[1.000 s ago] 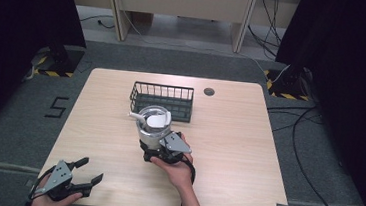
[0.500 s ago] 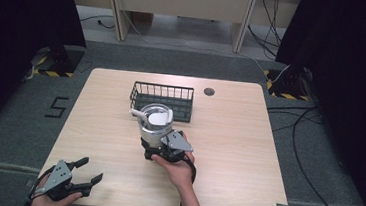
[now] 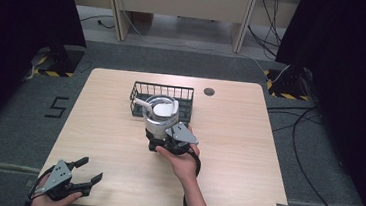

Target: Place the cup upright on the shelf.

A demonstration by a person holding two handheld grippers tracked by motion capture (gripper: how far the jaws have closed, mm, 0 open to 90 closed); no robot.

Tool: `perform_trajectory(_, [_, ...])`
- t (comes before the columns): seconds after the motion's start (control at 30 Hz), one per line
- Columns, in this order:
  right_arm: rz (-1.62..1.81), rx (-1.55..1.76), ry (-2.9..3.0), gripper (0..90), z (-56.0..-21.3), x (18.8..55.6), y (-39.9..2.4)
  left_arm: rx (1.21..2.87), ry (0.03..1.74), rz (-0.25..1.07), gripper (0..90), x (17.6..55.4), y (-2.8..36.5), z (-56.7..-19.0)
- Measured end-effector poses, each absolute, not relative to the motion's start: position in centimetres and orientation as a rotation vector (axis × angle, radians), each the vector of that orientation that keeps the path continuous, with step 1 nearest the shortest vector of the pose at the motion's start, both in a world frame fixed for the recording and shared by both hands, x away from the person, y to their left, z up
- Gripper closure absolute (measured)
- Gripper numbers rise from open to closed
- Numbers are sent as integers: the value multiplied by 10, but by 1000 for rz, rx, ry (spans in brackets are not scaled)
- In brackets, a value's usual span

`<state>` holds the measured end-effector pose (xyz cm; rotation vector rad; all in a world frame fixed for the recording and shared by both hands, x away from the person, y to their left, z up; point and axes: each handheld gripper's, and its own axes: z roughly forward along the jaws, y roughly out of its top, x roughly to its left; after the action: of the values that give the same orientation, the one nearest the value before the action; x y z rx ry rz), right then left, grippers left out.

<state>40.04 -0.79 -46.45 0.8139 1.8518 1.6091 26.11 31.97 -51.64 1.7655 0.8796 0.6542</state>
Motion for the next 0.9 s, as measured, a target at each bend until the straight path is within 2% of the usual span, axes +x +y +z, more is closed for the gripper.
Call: perform_trajectory(0.9, [1609, 839, 1812, 98, -440, 424, -7, 1758, 886, 655, 233, 261, 320, -516])
